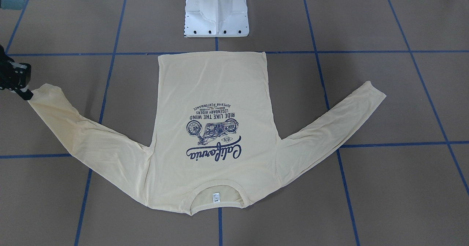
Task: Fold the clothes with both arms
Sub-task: 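Reach the right gripper to the sleeve cuff nearest it and grasp, then carry the sleeve with the right gripper across the shirt body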
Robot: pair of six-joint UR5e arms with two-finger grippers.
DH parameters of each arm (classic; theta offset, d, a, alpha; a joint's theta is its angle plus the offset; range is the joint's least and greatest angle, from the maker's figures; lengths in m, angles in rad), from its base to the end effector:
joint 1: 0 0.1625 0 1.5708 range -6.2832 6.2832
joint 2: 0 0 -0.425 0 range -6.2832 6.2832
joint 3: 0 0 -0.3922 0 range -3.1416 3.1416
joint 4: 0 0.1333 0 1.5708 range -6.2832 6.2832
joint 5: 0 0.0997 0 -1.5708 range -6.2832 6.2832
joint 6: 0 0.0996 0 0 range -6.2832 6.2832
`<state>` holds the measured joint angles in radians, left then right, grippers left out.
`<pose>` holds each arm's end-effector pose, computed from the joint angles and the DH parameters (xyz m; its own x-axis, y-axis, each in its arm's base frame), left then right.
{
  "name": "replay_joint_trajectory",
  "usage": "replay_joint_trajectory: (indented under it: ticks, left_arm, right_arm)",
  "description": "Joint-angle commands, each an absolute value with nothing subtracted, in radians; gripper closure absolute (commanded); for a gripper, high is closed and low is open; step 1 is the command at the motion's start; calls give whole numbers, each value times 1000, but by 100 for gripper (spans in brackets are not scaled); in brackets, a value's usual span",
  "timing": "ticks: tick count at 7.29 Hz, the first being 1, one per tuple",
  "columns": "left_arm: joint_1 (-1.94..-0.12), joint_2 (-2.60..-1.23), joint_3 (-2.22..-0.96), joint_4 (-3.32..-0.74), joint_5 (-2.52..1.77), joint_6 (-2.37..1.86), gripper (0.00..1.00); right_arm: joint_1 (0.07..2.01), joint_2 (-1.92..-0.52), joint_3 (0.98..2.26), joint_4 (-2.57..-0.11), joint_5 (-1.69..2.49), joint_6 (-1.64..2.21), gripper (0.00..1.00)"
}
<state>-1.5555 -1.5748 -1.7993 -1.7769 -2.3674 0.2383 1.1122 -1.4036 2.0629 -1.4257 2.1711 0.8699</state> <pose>-0.0544 -0.5041 0.5178 0.6715 0.5191 -0.5288 -0.1774 0.8055 0.5655 -0.1563 -0.4906 0.3265 0.5956 0.0044 0.8032 -0.2298 0.9591 0.1652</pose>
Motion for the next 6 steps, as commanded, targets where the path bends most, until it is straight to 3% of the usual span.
replay_joint_trajectory:
  ticks: [1, 3, 6]
  left_arm:
    - [-1555, -1574, -1798, -1776, -2367, 238, 0]
    - [-1555, -1571, -1796, -1776, -2367, 238, 0]
    - [-1555, -1571, -1790, -1775, -2367, 238, 0]
  right_arm:
    - [1054, -1127, 2059, -1671, 2149, 974, 100]
    - [935, -993, 2024, -1704, 2029, 1081, 100]
    - [774, -745, 1863, -1706, 1838, 1254, 100]
